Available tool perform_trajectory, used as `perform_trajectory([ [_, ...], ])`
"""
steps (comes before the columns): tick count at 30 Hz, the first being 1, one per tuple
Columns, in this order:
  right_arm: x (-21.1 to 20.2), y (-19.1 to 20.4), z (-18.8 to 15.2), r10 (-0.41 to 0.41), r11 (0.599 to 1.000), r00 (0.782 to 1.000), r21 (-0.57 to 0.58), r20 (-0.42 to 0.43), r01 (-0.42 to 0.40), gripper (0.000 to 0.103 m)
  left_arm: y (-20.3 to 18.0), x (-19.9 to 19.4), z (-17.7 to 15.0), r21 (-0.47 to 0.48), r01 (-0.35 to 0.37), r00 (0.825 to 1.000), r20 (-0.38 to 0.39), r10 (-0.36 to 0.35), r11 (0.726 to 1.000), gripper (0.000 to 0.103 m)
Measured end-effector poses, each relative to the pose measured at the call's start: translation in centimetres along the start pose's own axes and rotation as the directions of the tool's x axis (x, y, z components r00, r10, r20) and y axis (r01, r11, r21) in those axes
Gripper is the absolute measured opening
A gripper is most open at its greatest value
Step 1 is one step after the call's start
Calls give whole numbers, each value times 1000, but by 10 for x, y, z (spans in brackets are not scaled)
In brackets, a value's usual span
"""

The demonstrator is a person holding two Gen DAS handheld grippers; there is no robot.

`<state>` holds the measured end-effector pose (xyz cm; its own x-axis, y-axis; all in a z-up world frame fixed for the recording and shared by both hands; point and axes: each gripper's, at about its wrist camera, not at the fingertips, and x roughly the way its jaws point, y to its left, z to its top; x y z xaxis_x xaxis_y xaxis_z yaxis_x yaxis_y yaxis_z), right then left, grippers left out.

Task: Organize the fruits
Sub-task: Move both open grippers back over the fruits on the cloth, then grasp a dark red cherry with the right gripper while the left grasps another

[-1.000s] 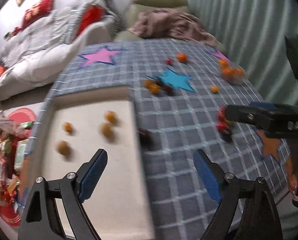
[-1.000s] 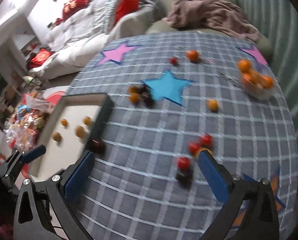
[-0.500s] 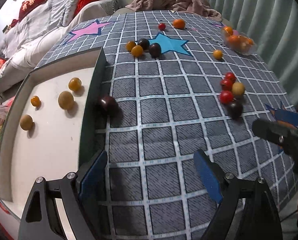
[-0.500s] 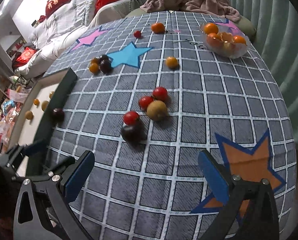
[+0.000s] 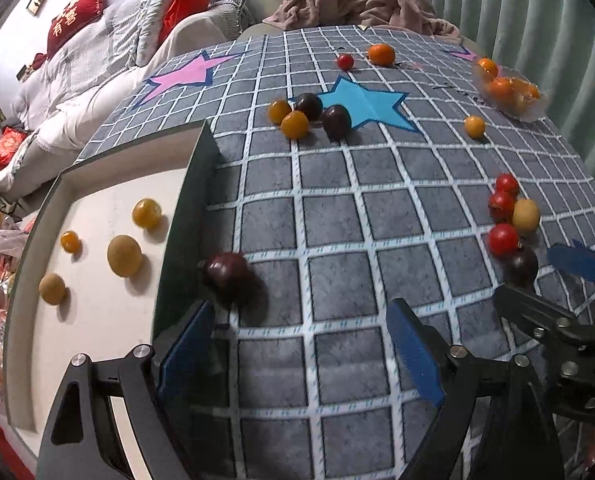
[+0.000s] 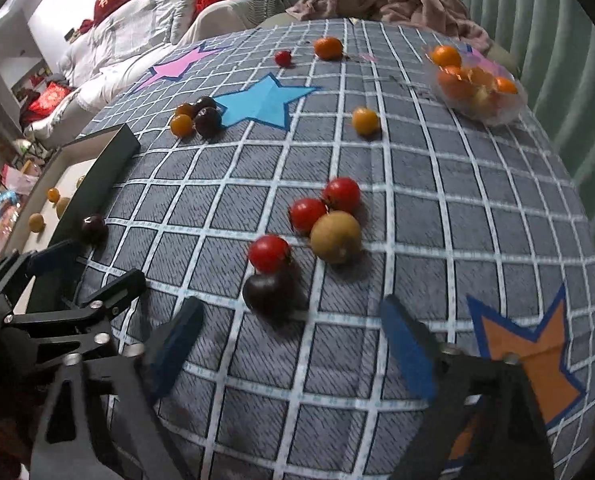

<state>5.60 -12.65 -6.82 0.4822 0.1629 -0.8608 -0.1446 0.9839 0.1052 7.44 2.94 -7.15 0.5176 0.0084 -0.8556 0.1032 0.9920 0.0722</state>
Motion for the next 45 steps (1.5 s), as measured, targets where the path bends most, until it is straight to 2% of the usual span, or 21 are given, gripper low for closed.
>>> perform_trajectory([
  [3,1,8,2,-25,999,1000,-45,12,25,60,2,4,6,-18,2,1000,1,-2,1000,89],
  [5,0,9,1,-17,998,1000,-52,23,18,33,3,6,8,-24,7,1000,3,-7,1000,89],
  [6,-1,8,1,2,999,1000,-44,26,0,30,4,6,8,-27,4,1000,6,-4,1000,88],
  [10,-4,0,-3,42,999,999,-13,35,-41,30,6,3,8,-37,-15,999,35,16,999,75],
  [15,-7,-6,-9,81,997,996,11,48,-81,30,15,1,6,-49,-49,997,56,51,998,45],
  [18,-8,-7,-11,97,995,994,22,54,-98,30,20,0,5,-41,-65,996,58,68,997,33],
  [21,-9,-9,-13,119,992,991,31,59,-121,30,22,0,4,-37,-71,996,53,73,997,33],
  [24,-10,-12,-14,132,990,989,44,65,-135,30,21,1,3,-23,-114,992,59,115,993,34],
  [31,-10,-15,-14,153,986,986,53,68,-157,30,20,4,9,-26,-127,990,54,128,992,34],
  [34,-13,-16,-15,155,986,985,54,73,-159,30,19,2,7,-25,-120,991,62,122,992,33],
  [36,-14,-17,-15,156,986,985,56,76,-160,30,19,-2,5,-21,-116,990,72,117,993,27],
  [45,-29,-18,-13,171,982,981,68,92,-178,30,14,-21,4,-20,-57,993,99,59,998,27],
])
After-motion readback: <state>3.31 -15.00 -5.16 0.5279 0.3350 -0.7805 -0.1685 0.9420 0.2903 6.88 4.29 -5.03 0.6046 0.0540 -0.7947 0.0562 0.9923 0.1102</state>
